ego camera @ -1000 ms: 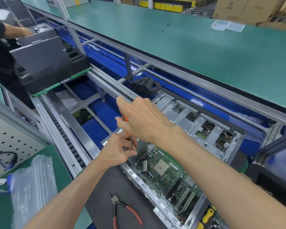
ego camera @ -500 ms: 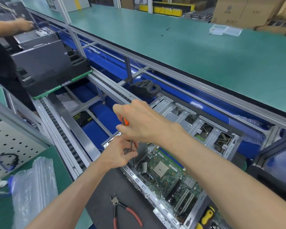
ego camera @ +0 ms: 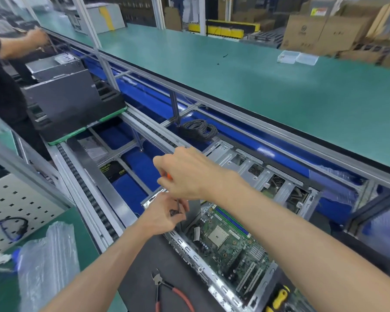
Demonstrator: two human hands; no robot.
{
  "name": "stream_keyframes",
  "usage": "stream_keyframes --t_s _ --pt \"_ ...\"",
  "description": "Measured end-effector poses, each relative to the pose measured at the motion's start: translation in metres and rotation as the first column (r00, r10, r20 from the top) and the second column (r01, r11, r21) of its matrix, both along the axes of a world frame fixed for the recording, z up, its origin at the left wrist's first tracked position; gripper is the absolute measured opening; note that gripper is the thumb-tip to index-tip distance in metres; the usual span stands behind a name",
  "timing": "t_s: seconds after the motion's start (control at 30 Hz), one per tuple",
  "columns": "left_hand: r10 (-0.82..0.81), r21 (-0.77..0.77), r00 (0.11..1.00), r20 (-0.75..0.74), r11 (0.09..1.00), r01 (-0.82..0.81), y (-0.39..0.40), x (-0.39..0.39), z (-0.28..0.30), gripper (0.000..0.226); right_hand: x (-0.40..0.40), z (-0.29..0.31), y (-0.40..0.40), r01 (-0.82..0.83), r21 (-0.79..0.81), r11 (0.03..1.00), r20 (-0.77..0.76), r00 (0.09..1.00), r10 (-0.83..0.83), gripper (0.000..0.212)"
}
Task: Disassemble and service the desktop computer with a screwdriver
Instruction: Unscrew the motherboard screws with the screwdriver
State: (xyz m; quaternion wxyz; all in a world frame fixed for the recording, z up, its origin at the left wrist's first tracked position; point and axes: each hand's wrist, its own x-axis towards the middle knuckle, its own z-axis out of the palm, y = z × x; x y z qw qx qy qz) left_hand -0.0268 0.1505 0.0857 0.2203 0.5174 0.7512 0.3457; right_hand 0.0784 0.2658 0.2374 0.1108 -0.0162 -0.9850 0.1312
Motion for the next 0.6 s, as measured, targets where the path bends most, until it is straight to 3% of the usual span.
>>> stream_keyframes --t_s 0.07,0.17,0.23,0.27,0.33,0.37,0.47,0.6 --pt "-0.012 -0.007 1.0 -0.022 1.0 0.012 -0.001 0.001 0.001 0.013 0.002 0.004 0.002 -0.096 -0.07 0.993 0.048 0.994 0.099 0.007" --pt "-0.076 0.0 0.992 -0.097 0.997 0.077 0.001 0.001 0.001 0.004 0.008 0.017 0.009 -0.139 -0.138 0.981 0.17 0.972 0.162 0.02" --pt "-0.091 0.004 0.99 -0.104 0.996 0.092 0.003 0.001 0.001 0.006 0.01 0.019 0.01 -0.09 -0.153 0.984 0.178 0.977 0.117 0.013" --pt "-0.087 -0.001 0.993 -0.079 0.996 0.088 0.003 0.001 0.002 0.006 0.009 0.019 0.009 -0.048 -0.105 0.993 0.164 0.984 0.065 0.014" --pt "-0.086 -0.013 0.993 -0.086 0.996 0.085 0.003 0.0 0.001 0.009 0.004 0.017 0.002 0.063 0.076 0.995 0.151 0.986 -0.074 0.034" --pt "-0.086 -0.019 0.992 -0.094 0.996 0.084 0.003 -0.001 0.001 0.012 0.002 0.016 -0.002 0.08 0.119 0.99 0.141 0.985 -0.096 0.032" --pt "-0.029 -0.059 0.998 -0.053 0.998 0.026 0.001 -0.001 0.0 0.014 -0.004 0.015 -0.004 -0.024 0.06 0.998 0.168 0.986 0.013 0.012" --pt "-0.084 -0.059 0.993 -0.083 0.995 0.079 0.002 0.001 0.0 0.009 0.003 0.023 0.009 -0.095 -0.145 0.985 0.268 0.954 0.131 0.024"
